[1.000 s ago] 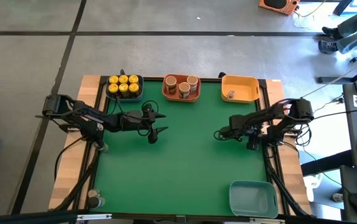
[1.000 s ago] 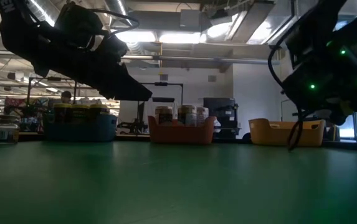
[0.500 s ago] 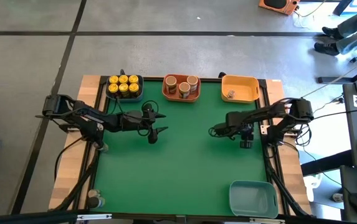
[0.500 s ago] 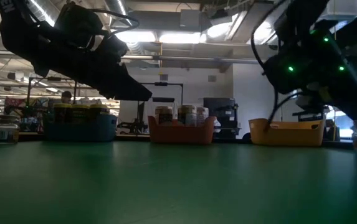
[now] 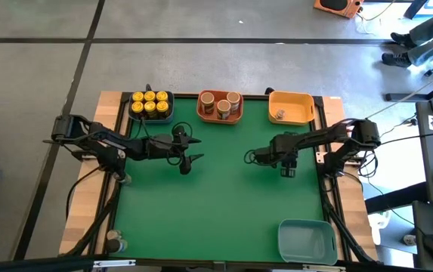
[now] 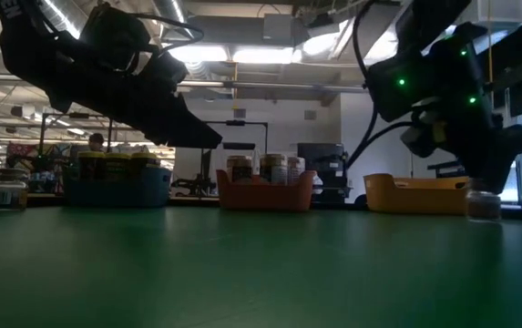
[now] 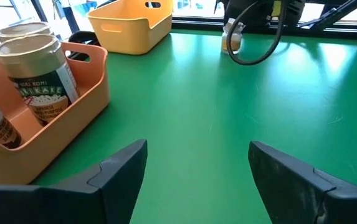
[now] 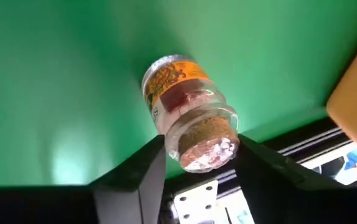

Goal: Sort spices by type
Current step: Put the brown seasoning bottle into the yellow bin

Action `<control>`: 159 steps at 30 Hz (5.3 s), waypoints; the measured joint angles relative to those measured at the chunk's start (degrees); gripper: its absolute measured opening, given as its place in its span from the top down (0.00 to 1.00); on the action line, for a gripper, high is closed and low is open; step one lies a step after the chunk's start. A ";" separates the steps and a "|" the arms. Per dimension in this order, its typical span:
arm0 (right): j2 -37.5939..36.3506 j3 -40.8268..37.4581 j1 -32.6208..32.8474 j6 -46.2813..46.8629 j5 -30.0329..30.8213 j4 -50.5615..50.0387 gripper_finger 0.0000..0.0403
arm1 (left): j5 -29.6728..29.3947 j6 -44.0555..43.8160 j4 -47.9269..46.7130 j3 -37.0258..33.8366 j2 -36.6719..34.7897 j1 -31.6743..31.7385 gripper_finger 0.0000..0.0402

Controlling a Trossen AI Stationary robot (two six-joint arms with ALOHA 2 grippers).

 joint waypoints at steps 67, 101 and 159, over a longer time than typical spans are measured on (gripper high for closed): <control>-10.29 -10.27 -0.04 -2.87 1.21 16.47 0.48 | 0.00 1.45 -2.67 0.00 0.00 0.00 0.31; -11.06 0.33 -17.83 -9.99 1.45 7.86 0.70 | 0.02 1.44 -2.65 0.00 0.00 0.00 0.31; -8.63 -10.15 -17.70 -6.07 -2.31 21.58 0.24 | 0.28 1.88 -3.86 0.00 0.00 -0.02 0.31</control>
